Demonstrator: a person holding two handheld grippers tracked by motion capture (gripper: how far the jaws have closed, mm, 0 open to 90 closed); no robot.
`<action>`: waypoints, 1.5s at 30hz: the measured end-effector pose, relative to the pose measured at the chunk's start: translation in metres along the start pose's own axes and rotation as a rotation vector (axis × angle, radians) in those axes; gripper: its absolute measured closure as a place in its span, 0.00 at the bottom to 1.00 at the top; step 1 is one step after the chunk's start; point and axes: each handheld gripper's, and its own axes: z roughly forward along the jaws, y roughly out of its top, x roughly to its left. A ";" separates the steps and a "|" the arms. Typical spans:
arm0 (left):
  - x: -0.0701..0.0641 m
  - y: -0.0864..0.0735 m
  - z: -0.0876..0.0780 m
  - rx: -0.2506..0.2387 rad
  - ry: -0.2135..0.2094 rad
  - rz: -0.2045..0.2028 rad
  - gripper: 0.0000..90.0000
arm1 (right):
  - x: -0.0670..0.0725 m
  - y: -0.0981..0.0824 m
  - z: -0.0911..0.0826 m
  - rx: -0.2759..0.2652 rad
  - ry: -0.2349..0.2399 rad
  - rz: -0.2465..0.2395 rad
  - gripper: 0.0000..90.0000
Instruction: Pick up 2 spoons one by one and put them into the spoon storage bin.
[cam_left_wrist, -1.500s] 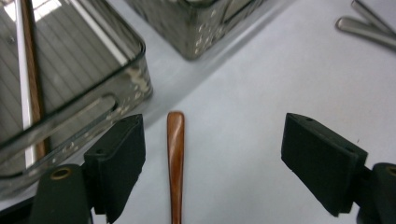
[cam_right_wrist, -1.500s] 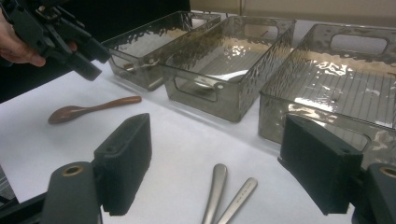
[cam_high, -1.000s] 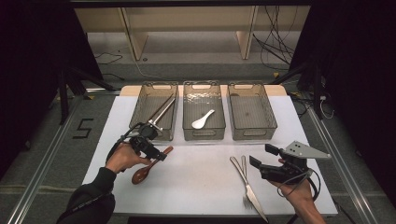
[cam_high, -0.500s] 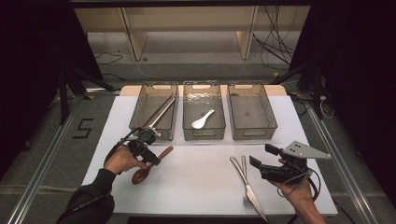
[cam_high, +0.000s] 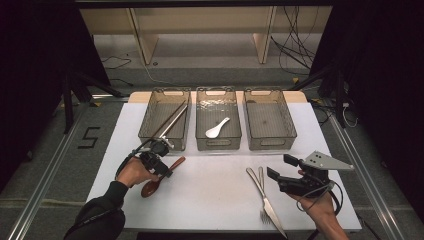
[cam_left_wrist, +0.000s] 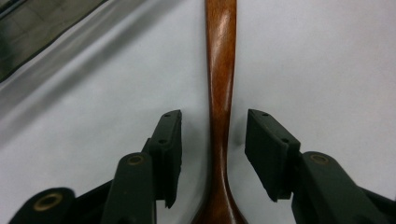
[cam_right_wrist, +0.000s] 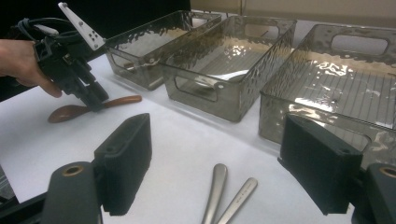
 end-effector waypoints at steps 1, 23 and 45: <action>0.000 0.000 0.000 0.000 -0.001 0.003 0.64 | 0.000 0.000 0.000 0.000 0.001 0.001 0.29; -0.006 0.002 0.002 -0.009 0.037 0.064 0.82 | 0.000 0.000 0.000 -0.002 0.001 -0.005 0.29; -0.005 0.001 0.001 -0.027 -0.003 0.085 0.88 | 0.000 0.000 -0.001 0.000 0.000 0.000 0.29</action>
